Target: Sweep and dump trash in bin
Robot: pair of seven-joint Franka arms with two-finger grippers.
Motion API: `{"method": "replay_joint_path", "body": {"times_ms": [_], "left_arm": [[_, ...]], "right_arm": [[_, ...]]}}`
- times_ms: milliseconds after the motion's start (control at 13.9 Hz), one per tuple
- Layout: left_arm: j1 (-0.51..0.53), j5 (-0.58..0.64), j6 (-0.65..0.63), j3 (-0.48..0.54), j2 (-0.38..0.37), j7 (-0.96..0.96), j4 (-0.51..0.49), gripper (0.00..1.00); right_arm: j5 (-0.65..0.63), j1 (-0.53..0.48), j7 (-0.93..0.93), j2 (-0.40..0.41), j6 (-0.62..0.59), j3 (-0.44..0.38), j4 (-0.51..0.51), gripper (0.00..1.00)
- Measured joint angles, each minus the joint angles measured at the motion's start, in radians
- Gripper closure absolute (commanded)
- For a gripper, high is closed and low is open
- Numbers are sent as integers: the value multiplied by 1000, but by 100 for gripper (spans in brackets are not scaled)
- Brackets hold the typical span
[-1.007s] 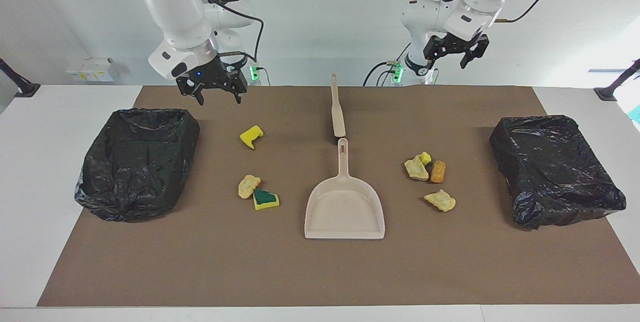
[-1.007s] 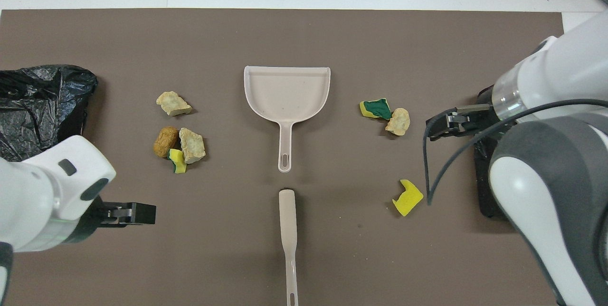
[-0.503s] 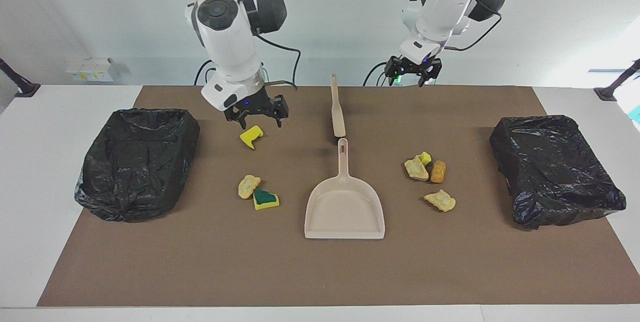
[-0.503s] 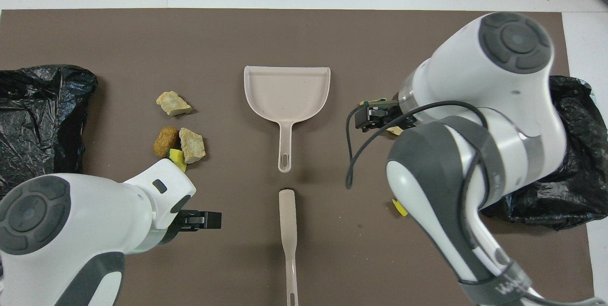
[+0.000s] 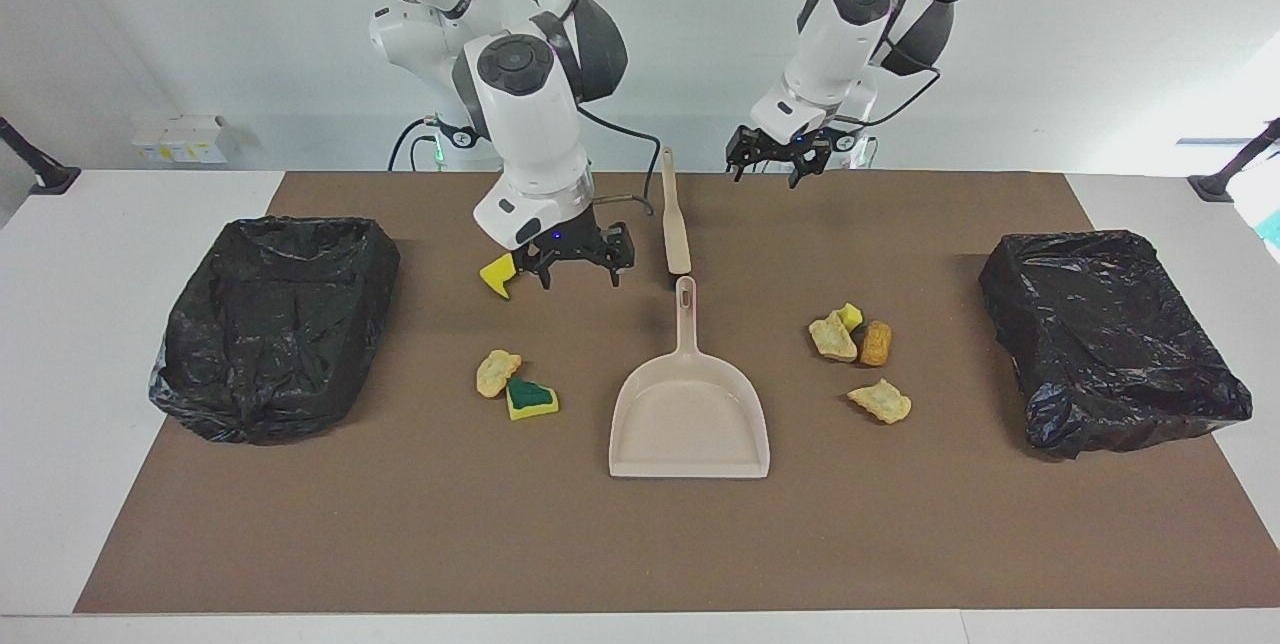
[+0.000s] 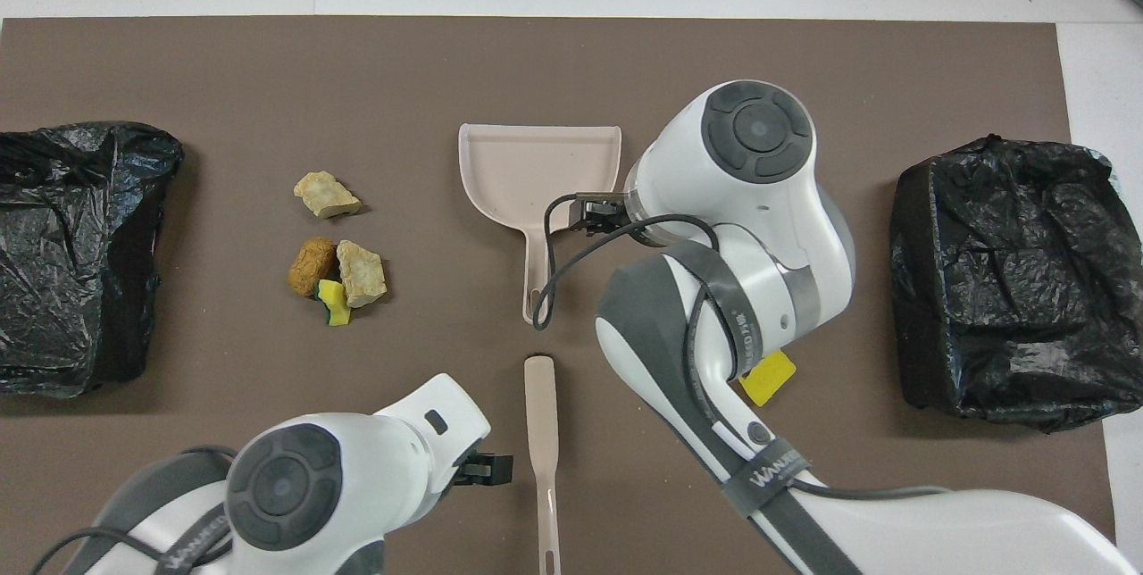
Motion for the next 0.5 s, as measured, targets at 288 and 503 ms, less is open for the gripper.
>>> {"method": "replay_joint_path", "body": {"times_ms": [288,503], "left_arm": [[-141,0,131,-2,126,-68,-15,0],[-175,0,153,-2,158,-74,-16,0]], "right_arm": [[0,67,111,95,15,1,49,0],[0,127,146,147,45,1,72,11]]}}
